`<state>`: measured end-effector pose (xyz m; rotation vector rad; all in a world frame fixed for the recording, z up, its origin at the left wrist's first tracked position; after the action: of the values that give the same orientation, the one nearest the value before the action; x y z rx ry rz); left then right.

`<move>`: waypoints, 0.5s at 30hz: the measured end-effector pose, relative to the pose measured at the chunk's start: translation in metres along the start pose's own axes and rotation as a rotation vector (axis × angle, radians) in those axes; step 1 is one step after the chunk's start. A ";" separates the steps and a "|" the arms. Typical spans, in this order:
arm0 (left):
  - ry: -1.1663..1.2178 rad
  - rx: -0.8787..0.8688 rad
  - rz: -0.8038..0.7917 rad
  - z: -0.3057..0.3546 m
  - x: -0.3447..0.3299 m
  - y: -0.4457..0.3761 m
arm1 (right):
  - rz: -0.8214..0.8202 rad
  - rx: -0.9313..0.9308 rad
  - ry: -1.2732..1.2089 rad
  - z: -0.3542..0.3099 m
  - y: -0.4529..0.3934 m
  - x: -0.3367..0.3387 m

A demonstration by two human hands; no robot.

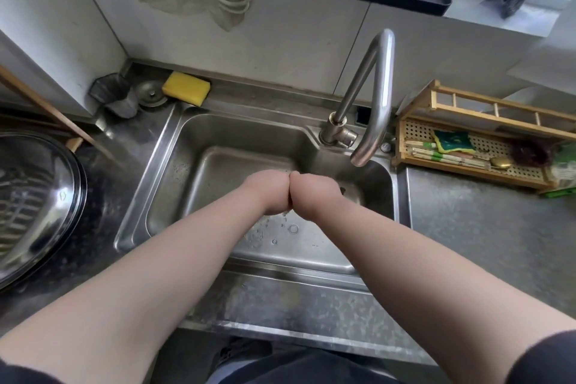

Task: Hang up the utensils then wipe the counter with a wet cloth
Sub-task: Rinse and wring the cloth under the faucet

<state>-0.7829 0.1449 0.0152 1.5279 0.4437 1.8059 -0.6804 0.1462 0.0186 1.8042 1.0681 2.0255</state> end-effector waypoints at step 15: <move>0.659 -0.084 0.110 -0.035 0.001 0.030 | 0.126 0.047 -0.275 0.000 0.000 0.006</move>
<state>-0.8255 0.1321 0.0271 0.8819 0.5861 2.3690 -0.6819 0.1497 0.0227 2.1469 0.9491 1.7604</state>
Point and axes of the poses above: each hand's wrist, its own y-axis away from the middle knuckle, its own x-axis out of the back of the hand, z = x × y, the point moved 2 cm from there along -y, towards the middle knuckle, and after that the axes turned 11 degrees about -z, right-handed, at the moved point
